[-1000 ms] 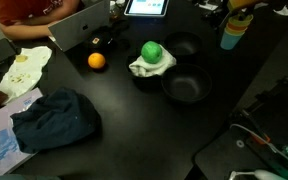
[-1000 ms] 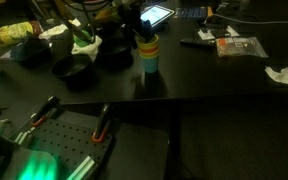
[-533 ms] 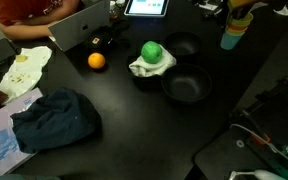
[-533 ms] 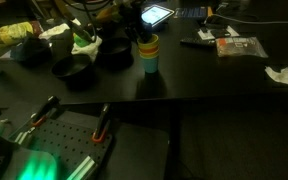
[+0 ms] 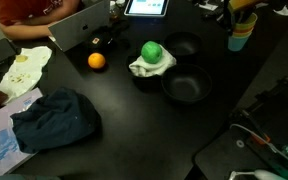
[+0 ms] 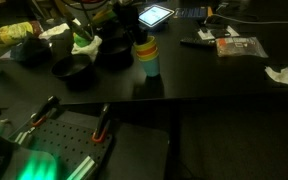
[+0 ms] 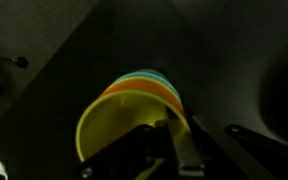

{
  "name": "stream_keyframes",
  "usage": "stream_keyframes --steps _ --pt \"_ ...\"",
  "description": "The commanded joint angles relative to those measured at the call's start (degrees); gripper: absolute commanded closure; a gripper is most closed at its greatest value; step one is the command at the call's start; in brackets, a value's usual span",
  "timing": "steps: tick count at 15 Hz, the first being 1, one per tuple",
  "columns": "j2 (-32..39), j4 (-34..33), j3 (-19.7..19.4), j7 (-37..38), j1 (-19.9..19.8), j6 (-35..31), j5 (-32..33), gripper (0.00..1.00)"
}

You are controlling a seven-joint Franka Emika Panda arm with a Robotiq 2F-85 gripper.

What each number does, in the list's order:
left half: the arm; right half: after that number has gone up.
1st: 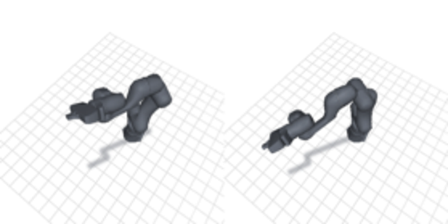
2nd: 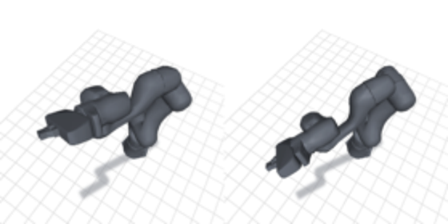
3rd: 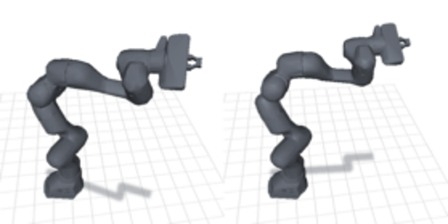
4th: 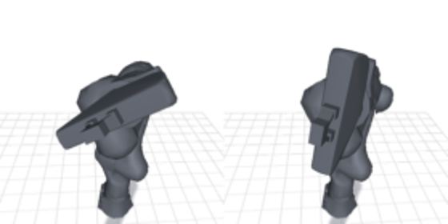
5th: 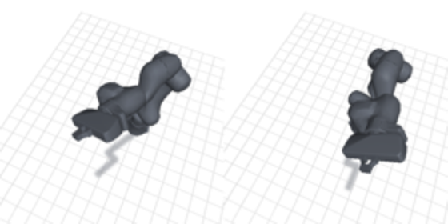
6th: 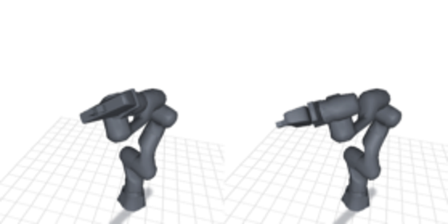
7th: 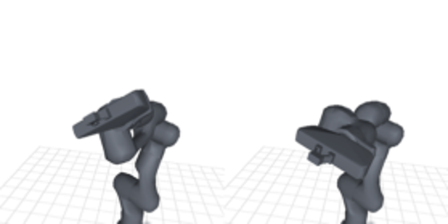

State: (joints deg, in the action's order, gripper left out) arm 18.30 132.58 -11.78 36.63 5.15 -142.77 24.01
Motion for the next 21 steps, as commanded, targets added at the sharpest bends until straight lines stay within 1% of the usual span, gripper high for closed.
stream_keyframes --steps 1,4,6,12,14,17,21 --pt "-3.6 0.3 2.0 -2.6 0.1 5.0 -2.2 0.98" --pt "-5.8 0.2 4.4 -5.8 -0.2 7.9 -4.6 0.98" --pt "-8.0 0.4 5.4 -6.5 0.2 8.6 -4.5 0.98" --pt "-13.6 -0.5 9.0 -4.8 1.4 11.4 0.0 0.98" --pt "-14.9 -0.5 10.4 -5.2 1.4 11.2 0.1 0.98" --pt "-15.7 0.0 12.4 -6.2 1.2 8.9 -1.5 0.98" --pt "-14.1 -0.2 14.5 -8.0 1.6 4.4 -3.0 0.98"
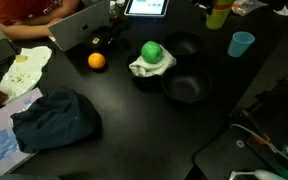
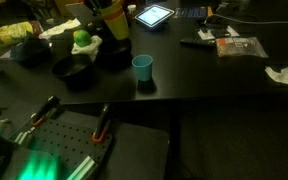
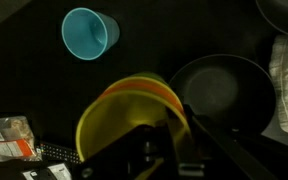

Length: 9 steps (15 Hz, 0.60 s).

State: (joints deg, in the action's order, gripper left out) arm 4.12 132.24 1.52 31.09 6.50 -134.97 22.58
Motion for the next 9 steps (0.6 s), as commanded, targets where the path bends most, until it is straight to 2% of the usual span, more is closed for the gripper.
stream_keyframes --steps 1,9 --pt "0.7 0.1 1.7 -3.1 0.3 -5.0 -2.0 0.98" --pt "9.9 -1.6 2.9 -7.0 2.4 -14.3 -4.4 0.97"
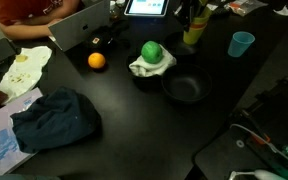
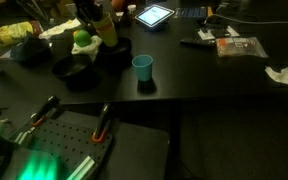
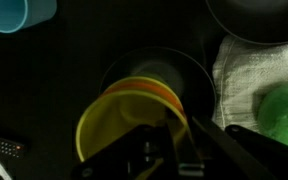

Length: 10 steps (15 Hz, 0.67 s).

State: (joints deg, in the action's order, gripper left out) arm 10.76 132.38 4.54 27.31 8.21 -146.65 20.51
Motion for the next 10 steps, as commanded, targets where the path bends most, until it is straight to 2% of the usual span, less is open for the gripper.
stream_keyframes --steps 1,6,10 --pt "4.4 -2.0 -0.1 -4.0 1.0 -3.5 -2.9 0.97" --pt "8.6 -3.8 -0.3 -8.8 2.4 -6.4 -5.2 0.97" --pt "10.7 -5.4 -0.9 -10.1 3.4 -5.8 -5.2 0.95"
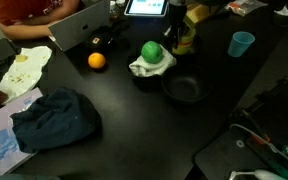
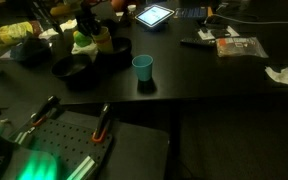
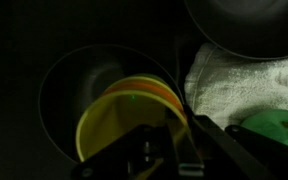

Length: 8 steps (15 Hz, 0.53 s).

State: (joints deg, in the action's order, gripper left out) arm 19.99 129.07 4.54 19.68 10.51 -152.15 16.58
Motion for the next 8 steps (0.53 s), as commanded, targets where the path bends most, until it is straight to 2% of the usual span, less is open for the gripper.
stream_keyframes --steps 1,4,5,6,8 --pt "1.9 -2.6 -1.5 -2.3 1.7 0.0 -0.3 0.95" --pt "2.5 -3.6 -3.1 -2.1 3.1 0.8 1.4 0.93" --pt "2.7 -3.9 -3.6 -2.0 3.6 1.0 1.8 0.68" --pt "2.7 -4.1 -3.8 -1.9 3.8 1.4 1.7 0.65" --pt "2.6 -4.4 -4.2 -1.8 4.2 2.4 1.5 0.51"
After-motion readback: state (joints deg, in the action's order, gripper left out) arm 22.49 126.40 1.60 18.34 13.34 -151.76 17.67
